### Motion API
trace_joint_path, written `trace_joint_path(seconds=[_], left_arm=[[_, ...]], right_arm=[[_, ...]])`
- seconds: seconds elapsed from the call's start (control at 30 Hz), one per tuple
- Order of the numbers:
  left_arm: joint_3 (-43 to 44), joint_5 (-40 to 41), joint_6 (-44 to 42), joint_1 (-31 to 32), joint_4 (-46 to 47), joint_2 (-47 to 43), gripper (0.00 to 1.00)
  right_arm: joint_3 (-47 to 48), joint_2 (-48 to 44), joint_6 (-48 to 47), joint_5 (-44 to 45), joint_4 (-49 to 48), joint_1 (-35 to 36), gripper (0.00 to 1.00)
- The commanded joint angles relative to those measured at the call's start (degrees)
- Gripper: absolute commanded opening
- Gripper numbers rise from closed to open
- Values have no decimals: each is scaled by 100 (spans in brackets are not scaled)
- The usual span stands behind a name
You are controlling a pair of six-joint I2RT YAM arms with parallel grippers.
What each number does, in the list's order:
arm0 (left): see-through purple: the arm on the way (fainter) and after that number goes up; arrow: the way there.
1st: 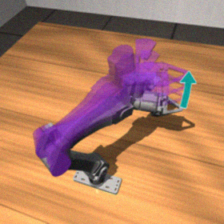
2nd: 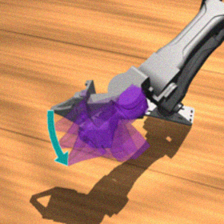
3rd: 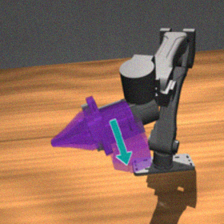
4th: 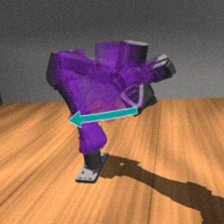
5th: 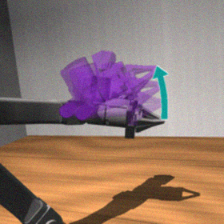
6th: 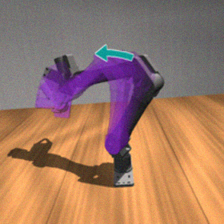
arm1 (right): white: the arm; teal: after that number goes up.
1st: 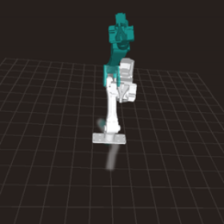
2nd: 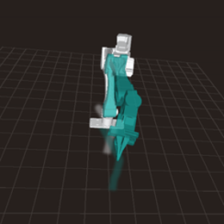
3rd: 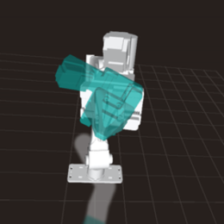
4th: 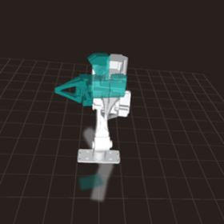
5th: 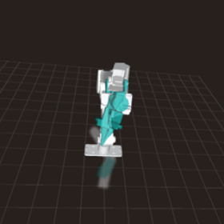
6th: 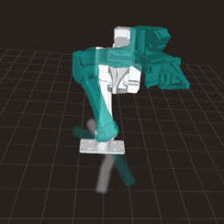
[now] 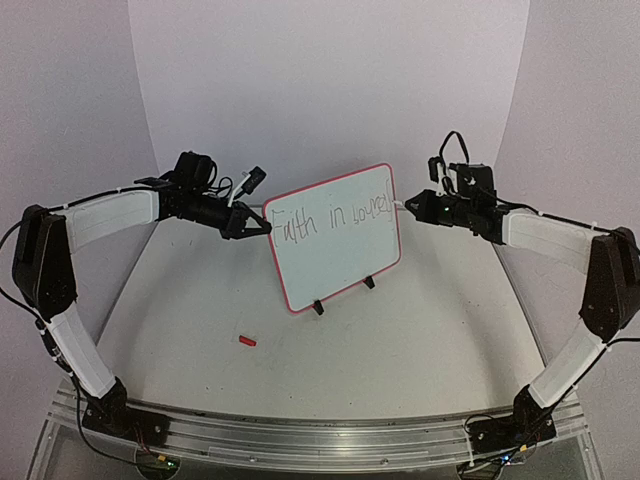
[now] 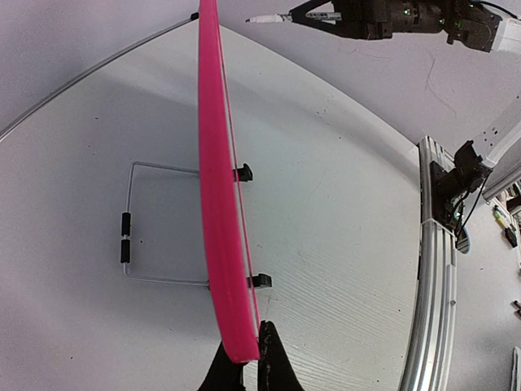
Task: Write a sentence on the whiteboard
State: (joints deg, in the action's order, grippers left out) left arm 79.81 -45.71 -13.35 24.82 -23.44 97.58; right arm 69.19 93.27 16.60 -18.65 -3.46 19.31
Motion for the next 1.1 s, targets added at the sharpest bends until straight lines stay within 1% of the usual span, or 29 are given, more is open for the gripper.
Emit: trace_joint_path(seconds=[0.0,0.63,1.07], left_arm=[[-9,49,-179,188,-530,11,0],[-9,94,-194,189,-550,24,0],[-9,97,-206,189,-553,25,0]], right_arm=[[98,-332,-55,249,-217,11,0],[876,570,-158,249,-199,93,0],[1078,848,-130,91,-197,99,0]])
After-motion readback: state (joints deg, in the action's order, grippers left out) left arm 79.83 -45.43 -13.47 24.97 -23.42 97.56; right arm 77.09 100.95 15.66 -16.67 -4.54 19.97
